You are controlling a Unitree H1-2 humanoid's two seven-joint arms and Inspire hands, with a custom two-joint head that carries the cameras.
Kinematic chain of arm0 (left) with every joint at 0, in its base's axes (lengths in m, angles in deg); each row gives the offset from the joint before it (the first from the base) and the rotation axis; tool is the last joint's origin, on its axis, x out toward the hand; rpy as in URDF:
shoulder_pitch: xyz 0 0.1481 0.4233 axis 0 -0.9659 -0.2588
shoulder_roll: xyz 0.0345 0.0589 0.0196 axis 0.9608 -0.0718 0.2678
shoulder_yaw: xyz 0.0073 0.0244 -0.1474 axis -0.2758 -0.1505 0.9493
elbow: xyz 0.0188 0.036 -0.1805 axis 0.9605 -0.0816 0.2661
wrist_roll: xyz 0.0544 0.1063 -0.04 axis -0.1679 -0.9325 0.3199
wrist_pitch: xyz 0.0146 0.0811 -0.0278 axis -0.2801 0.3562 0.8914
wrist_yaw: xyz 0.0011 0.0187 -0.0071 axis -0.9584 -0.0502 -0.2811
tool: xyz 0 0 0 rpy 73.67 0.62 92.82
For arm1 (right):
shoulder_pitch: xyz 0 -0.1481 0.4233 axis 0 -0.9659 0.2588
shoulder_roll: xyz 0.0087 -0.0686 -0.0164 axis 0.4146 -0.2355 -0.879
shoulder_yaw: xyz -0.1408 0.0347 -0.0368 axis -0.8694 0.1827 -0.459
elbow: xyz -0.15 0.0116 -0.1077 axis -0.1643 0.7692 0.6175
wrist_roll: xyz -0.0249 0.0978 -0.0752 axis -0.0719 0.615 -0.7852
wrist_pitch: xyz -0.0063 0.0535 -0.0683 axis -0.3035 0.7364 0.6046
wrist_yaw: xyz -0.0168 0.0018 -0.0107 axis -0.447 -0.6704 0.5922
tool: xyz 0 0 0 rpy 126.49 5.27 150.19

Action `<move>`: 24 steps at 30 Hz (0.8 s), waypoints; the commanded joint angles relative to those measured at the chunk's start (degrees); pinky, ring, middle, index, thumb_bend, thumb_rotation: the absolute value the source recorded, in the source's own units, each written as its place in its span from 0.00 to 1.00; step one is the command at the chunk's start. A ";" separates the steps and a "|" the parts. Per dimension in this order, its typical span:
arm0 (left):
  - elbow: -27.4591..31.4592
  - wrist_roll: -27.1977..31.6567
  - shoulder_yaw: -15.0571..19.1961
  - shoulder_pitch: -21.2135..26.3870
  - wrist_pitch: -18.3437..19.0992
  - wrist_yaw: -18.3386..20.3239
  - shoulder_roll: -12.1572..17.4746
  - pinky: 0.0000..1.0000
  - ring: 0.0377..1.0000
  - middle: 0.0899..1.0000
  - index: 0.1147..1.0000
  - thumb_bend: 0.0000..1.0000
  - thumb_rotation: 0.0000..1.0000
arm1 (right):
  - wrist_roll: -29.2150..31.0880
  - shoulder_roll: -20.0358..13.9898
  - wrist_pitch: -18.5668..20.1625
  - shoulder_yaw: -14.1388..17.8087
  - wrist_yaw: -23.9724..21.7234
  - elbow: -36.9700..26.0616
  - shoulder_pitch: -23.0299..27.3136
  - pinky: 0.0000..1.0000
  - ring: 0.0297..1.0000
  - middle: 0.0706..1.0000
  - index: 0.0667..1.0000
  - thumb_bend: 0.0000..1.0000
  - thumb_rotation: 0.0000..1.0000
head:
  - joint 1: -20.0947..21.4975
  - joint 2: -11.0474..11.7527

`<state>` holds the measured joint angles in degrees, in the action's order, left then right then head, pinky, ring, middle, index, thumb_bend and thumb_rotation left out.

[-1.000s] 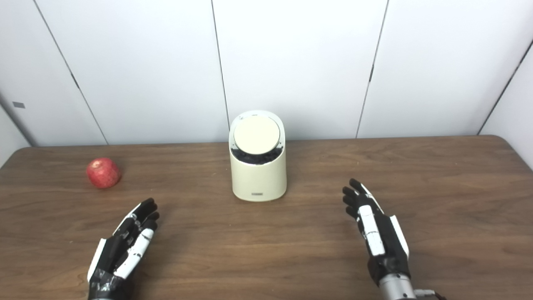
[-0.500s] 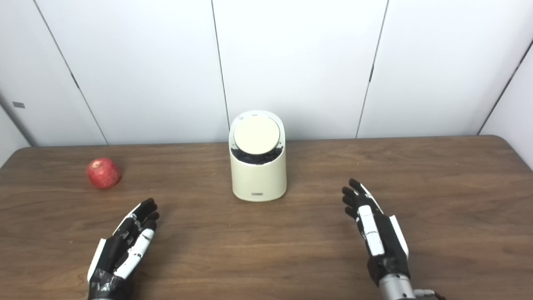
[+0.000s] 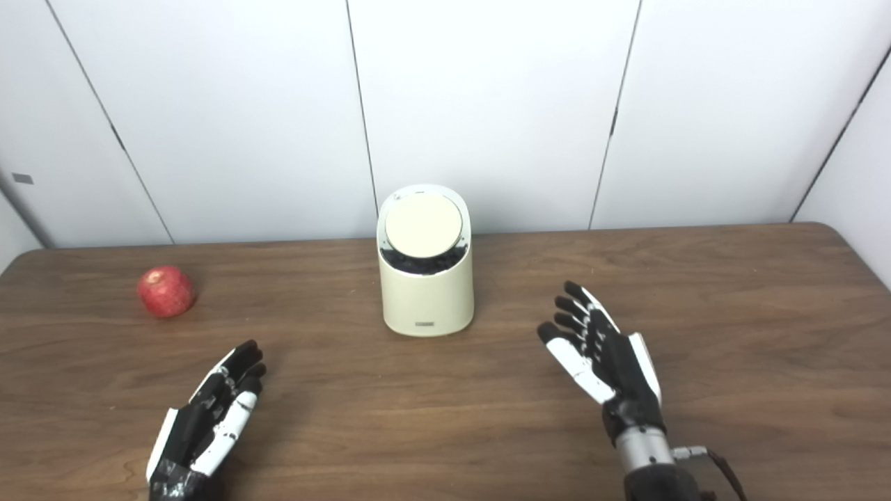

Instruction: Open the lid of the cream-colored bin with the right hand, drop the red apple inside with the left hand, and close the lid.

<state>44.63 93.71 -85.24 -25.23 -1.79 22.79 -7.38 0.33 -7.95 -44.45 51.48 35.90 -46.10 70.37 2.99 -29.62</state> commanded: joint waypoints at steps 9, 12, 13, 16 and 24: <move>-0.22 0.44 -0.51 0.02 -3.51 0.70 0.12 0.95 0.92 0.90 0.89 0.33 0.35 | -8.91 -1.87 -0.13 -2.51 0.67 5.00 14.51 0.84 0.88 0.88 0.90 0.84 0.57 | 0.23 0.98; -0.37 0.61 -0.60 -0.15 -3.79 0.86 0.07 0.95 0.92 0.91 0.90 0.30 0.31 | -10.12 -0.69 1.12 -2.69 1.30 6.94 18.24 0.83 0.89 0.89 0.91 0.87 0.54 | 0.13 1.03; -0.42 0.40 -0.67 -0.19 -4.01 0.85 0.09 0.95 0.92 0.91 0.90 0.30 0.31 | -10.28 -0.34 1.39 -2.72 1.46 7.54 19.27 0.83 0.89 0.90 0.91 0.87 0.53 | 0.12 1.03; -0.20 0.14 -0.80 -0.38 -3.82 0.68 0.01 0.94 0.91 0.91 0.89 0.31 0.34 | -10.42 0.51 1.18 -3.00 2.05 9.91 22.36 0.84 0.91 0.92 0.93 0.88 0.51 | 0.10 0.98; -0.89 0.19 -1.04 -0.40 -4.53 0.66 -0.18 0.95 0.91 0.91 0.90 0.28 0.30 | -13.80 0.58 -0.78 -6.07 2.85 16.31 29.09 0.77 0.91 0.92 0.94 0.88 0.44 | -0.33 1.53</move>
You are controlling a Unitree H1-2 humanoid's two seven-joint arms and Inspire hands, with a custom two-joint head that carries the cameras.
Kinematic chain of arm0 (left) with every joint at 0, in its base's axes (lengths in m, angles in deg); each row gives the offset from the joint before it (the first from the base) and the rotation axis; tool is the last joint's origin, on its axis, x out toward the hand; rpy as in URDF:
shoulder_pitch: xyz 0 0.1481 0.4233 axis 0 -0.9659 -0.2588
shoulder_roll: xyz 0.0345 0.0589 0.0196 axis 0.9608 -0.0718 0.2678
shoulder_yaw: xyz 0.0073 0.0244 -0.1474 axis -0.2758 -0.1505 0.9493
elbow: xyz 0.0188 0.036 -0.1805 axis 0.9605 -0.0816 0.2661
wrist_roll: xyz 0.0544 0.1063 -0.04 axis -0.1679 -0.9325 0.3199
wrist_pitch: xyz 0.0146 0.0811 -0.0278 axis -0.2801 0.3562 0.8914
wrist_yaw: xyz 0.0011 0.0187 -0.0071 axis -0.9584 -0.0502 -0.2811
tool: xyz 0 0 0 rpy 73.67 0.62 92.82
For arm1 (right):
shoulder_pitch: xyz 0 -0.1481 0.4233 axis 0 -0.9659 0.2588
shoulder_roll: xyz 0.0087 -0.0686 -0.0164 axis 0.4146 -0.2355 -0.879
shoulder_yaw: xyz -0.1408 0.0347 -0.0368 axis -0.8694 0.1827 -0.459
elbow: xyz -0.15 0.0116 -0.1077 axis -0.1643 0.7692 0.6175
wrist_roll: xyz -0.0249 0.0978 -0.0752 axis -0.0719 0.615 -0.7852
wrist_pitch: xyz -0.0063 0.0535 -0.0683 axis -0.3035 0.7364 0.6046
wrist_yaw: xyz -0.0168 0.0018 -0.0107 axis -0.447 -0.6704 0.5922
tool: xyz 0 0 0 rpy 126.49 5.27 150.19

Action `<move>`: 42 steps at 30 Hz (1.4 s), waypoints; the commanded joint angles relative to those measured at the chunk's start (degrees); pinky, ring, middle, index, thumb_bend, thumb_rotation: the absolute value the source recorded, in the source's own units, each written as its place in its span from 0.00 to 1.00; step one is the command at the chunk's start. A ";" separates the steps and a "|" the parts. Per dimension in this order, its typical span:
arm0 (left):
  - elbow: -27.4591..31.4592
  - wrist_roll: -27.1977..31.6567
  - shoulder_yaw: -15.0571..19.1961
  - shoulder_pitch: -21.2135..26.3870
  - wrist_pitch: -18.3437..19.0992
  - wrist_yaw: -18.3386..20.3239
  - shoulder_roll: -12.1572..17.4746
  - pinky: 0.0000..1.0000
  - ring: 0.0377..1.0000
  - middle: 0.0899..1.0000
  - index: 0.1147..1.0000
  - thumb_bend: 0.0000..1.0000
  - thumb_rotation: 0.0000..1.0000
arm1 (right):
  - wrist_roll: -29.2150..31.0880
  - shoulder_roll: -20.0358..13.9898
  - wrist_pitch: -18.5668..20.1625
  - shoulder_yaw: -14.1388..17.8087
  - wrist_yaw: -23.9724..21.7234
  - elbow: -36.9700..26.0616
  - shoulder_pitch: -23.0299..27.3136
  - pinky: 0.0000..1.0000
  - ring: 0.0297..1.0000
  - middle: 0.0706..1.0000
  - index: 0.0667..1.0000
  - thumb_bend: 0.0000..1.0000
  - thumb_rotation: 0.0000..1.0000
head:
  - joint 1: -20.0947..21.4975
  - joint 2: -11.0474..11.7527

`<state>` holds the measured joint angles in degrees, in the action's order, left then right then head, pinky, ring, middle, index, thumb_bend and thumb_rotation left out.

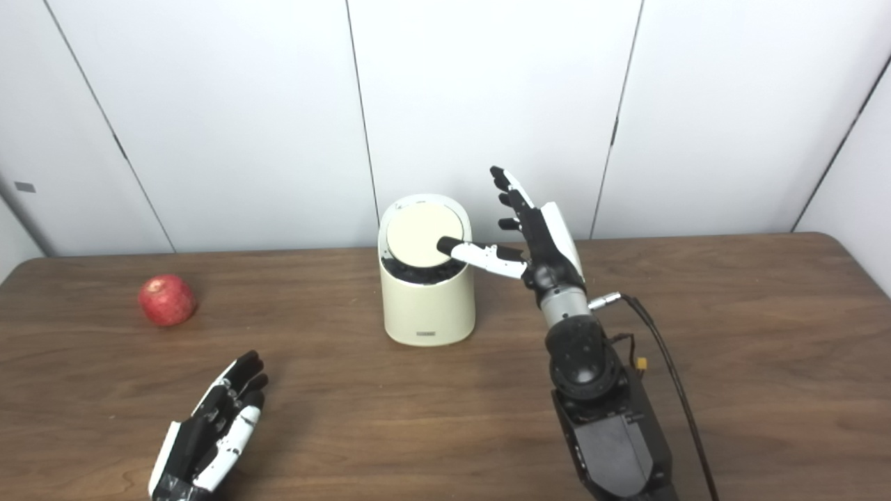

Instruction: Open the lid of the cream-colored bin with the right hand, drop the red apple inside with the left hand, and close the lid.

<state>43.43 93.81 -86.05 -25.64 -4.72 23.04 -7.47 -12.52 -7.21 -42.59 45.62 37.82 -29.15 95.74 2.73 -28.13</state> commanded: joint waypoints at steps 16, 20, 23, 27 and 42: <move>-0.48 0.26 -0.48 0.02 -2.04 0.23 -0.57 0.95 0.92 0.91 0.89 0.29 0.28 | -5.76 0.51 -5.70 -4.81 3.08 11.65 10.02 0.67 0.84 0.91 0.92 0.87 0.33 | -0.33 0.19; -0.64 0.30 -0.50 0.07 -2.29 0.29 -0.68 0.96 0.92 0.91 0.89 0.29 0.29 | -8.44 -0.46 -7.92 -6.65 4.31 13.44 10.48 0.78 0.89 0.93 0.93 0.85 0.32 | -0.72 0.09; -0.54 0.22 -0.46 0.03 -1.87 0.14 -0.77 0.95 0.92 0.91 0.89 0.28 0.27 | -11.37 -1.34 -9.06 -8.39 5.54 14.79 11.03 0.85 0.91 0.93 0.93 0.84 0.34 | -0.65 -0.01; -0.37 -0.03 -0.65 -0.08 -1.73 0.25 -0.54 0.95 0.91 0.90 0.89 0.30 0.28 | -13.14 -1.94 -9.43 -9.55 6.21 15.93 11.71 0.90 0.93 0.94 0.93 0.83 0.34 | -0.57 -0.15; -0.37 0.05 -1.10 -0.36 -2.54 0.75 0.02 0.94 0.91 0.90 0.88 0.30 0.29 | -16.41 -4.40 -10.85 -10.61 6.72 16.27 12.37 0.87 0.91 0.92 0.92 0.84 0.29 | -0.15 -0.79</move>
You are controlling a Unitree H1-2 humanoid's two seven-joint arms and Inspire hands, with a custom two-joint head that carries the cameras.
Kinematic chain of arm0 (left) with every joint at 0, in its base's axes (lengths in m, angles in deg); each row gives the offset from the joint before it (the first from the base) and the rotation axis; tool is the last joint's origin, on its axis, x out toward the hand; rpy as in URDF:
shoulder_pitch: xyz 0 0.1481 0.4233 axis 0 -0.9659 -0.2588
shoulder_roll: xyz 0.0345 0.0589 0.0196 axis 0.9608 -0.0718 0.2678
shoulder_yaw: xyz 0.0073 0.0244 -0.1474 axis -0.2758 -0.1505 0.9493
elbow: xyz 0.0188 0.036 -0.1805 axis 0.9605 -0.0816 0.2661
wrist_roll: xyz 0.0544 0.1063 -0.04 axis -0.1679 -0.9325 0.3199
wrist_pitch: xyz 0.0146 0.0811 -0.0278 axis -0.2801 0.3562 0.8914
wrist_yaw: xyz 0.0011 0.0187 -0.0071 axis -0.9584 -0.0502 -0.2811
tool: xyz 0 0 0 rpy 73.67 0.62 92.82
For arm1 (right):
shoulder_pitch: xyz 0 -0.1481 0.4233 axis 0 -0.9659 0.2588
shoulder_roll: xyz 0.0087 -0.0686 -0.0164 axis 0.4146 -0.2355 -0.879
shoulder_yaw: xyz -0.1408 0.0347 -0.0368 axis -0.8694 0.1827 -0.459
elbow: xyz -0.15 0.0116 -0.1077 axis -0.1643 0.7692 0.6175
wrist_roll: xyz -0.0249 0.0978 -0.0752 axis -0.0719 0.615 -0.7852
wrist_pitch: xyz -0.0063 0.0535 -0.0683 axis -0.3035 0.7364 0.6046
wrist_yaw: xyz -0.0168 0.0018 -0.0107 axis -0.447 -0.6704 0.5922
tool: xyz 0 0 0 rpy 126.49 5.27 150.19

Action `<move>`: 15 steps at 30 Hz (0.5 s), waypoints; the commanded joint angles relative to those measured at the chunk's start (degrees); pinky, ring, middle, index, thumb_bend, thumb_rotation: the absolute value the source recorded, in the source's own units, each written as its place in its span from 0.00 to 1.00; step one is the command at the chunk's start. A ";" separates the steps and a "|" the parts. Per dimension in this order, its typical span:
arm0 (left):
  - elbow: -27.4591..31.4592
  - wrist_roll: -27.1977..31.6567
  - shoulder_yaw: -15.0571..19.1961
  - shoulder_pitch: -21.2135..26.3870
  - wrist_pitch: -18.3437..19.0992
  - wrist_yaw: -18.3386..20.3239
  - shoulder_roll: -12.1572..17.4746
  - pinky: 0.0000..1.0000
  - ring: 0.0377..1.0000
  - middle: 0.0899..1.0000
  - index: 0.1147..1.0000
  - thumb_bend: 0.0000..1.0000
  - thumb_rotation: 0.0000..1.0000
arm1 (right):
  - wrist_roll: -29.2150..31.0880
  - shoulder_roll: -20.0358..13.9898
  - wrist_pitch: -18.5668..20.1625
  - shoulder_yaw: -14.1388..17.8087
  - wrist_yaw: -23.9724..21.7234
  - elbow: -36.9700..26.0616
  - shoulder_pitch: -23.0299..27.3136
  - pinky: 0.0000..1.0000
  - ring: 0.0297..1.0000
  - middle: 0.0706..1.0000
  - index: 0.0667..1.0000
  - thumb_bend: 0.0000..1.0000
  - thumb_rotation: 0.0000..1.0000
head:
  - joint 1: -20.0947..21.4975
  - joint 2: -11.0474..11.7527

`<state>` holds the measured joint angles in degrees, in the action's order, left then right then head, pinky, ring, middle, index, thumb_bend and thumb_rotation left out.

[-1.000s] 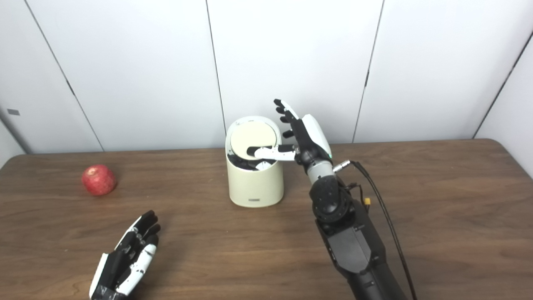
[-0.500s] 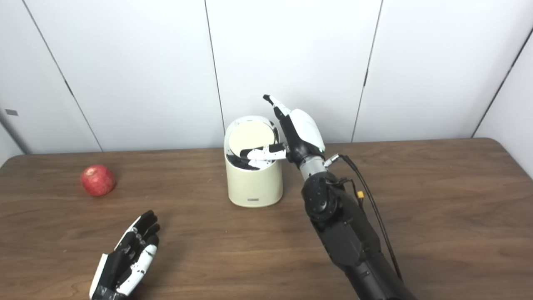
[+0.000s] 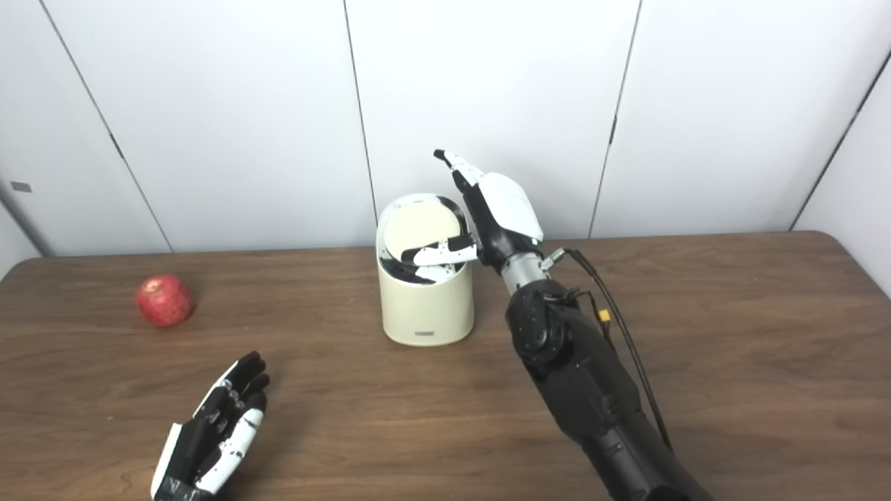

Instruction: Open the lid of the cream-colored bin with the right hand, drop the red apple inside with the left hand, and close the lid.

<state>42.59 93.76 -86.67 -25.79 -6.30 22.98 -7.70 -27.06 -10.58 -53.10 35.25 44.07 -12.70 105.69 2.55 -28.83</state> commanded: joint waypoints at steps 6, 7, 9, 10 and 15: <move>0.98 -0.16 -0.63 -0.26 -0.85 0.72 0.23 0.94 0.91 0.90 0.88 0.30 0.30 | -4.19 -2.23 -1.35 -1.33 1.11 0.01 2.54 0.85 0.90 0.90 0.90 0.88 0.24 | 0.12 -0.36; 1.01 -0.20 -0.71 -0.27 -0.91 0.77 0.23 0.94 0.91 0.90 0.88 0.29 0.29 | -4.51 -2.42 -1.32 -1.52 0.94 -0.02 2.53 0.84 0.89 0.89 0.90 0.89 0.23 | 0.12 -0.36; 1.05 -0.20 -0.80 -0.26 -0.94 0.83 0.25 0.93 0.90 0.90 0.88 0.30 0.28 | -4.76 -2.86 -0.96 -1.89 -0.08 -0.37 2.53 0.84 0.90 0.90 0.90 0.92 0.21 | 0.23 -0.56; 0.99 -0.19 -0.84 -0.25 -1.02 0.91 0.33 0.92 0.90 0.90 0.88 0.30 0.28 | -5.04 -3.17 -0.68 -2.20 -0.73 -0.67 2.54 0.85 0.91 0.90 0.91 0.93 0.20 | 0.23 -0.56; 0.82 0.09 -0.73 -0.13 -1.17 1.05 0.44 0.93 0.91 0.91 0.89 0.31 0.31 | -6.71 -4.36 -0.19 -3.51 -2.45 -1.75 2.45 0.86 0.93 0.91 0.92 0.99 0.15 | 0.05 -0.44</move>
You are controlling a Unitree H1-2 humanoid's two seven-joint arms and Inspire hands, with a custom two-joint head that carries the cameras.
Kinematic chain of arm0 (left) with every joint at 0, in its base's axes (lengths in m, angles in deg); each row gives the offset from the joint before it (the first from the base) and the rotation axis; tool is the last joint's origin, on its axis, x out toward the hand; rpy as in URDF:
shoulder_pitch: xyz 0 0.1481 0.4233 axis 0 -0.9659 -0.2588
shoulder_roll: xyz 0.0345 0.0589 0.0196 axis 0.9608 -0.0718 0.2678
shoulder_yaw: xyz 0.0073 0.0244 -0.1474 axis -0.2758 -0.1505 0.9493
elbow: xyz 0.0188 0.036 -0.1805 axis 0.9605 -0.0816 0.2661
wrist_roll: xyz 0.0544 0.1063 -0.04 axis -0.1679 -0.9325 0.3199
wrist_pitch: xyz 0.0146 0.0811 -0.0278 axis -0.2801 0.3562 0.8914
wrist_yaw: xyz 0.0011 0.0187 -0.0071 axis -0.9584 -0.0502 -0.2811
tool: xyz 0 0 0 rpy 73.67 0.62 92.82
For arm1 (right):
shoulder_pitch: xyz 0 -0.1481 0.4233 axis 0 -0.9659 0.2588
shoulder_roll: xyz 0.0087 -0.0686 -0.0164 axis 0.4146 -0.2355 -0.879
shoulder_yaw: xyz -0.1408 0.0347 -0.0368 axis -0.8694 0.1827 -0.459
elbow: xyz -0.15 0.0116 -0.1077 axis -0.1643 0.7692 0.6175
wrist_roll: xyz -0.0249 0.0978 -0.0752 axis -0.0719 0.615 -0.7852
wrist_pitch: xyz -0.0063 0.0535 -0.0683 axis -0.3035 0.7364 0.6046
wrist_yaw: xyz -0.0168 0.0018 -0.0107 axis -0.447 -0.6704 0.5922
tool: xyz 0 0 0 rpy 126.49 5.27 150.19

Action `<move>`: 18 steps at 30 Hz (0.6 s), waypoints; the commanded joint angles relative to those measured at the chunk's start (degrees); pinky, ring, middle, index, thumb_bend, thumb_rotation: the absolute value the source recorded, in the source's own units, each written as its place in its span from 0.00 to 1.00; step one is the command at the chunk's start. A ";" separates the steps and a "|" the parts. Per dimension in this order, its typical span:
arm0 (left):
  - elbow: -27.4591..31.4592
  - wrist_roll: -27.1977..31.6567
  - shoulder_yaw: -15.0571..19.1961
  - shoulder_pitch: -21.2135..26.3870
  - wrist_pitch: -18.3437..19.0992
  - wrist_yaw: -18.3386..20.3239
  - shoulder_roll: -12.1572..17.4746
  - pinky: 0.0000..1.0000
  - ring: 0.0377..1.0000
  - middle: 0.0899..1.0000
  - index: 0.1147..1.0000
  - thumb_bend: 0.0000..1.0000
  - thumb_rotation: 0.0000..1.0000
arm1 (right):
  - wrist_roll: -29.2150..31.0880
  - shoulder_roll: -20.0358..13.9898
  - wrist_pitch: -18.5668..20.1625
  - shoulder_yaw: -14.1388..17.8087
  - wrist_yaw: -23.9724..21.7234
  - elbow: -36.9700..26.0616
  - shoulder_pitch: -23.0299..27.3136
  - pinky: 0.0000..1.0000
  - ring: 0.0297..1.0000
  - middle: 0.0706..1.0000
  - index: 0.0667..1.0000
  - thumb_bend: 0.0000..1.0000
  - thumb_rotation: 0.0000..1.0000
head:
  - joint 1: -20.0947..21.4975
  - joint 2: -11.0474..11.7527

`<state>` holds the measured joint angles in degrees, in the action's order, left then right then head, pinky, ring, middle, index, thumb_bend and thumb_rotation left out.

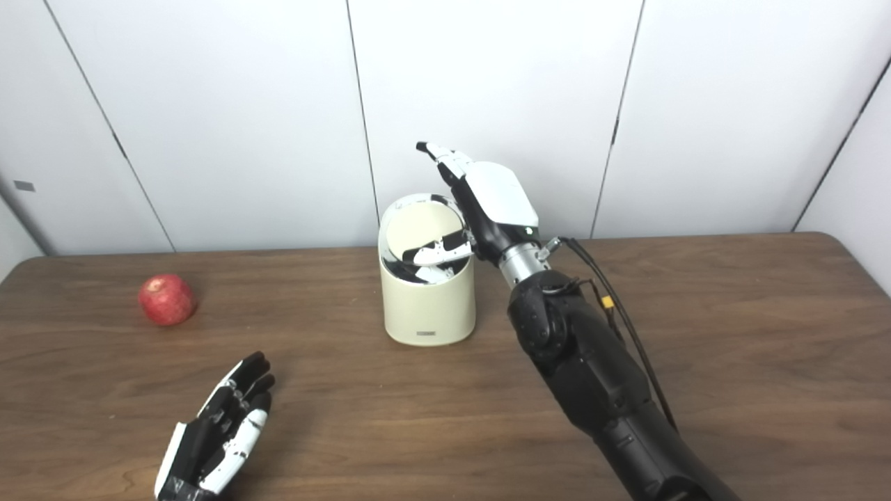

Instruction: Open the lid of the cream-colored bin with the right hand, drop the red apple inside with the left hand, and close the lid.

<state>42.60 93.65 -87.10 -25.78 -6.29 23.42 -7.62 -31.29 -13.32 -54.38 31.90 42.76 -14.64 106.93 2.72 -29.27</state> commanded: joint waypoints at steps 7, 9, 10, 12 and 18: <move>0.81 0.38 0.07 0.04 -1.13 0.74 0.26 0.94 0.90 0.90 0.88 0.31 0.30 | -2.15 -1.66 0.56 -0.74 -1.74 -0.17 1.02 0.87 0.92 0.91 0.91 0.98 0.12 | -0.09 -0.11; 0.99 0.09 0.04 0.03 -0.98 0.66 0.28 0.93 0.90 0.90 0.88 0.31 0.30 | -1.25 -1.22 0.47 -0.21 -1.64 -0.48 0.80 0.86 0.92 0.91 0.91 0.97 0.14 | -0.01 -0.07; 1.11 -0.14 0.01 0.01 -0.80 0.57 0.27 0.93 0.90 0.90 0.88 0.31 0.30 | -0.66 -0.88 0.56 0.25 -1.47 -0.62 0.68 0.86 0.92 0.90 0.91 0.96 0.14 | -0.01 -0.07; 1.14 -0.01 0.03 -0.05 -0.78 0.60 0.21 0.93 0.90 0.90 0.88 0.31 0.30 | 1.39 0.14 0.36 1.97 -0.56 -1.08 0.29 0.84 0.90 0.90 0.90 0.96 0.17 | 0.09 -0.16; 0.81 0.40 -0.01 -0.02 -1.03 1.03 0.31 0.94 0.91 0.91 0.89 0.30 0.29 | 7.61 2.60 -1.89 7.77 1.58 -1.84 -0.53 0.76 0.83 0.86 0.88 0.92 0.22 | 0.12 -0.15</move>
<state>42.60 93.72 -87.03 -25.68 -6.26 24.03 -7.58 -25.48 -10.56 -55.39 37.75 43.09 -15.23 104.46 2.81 -29.36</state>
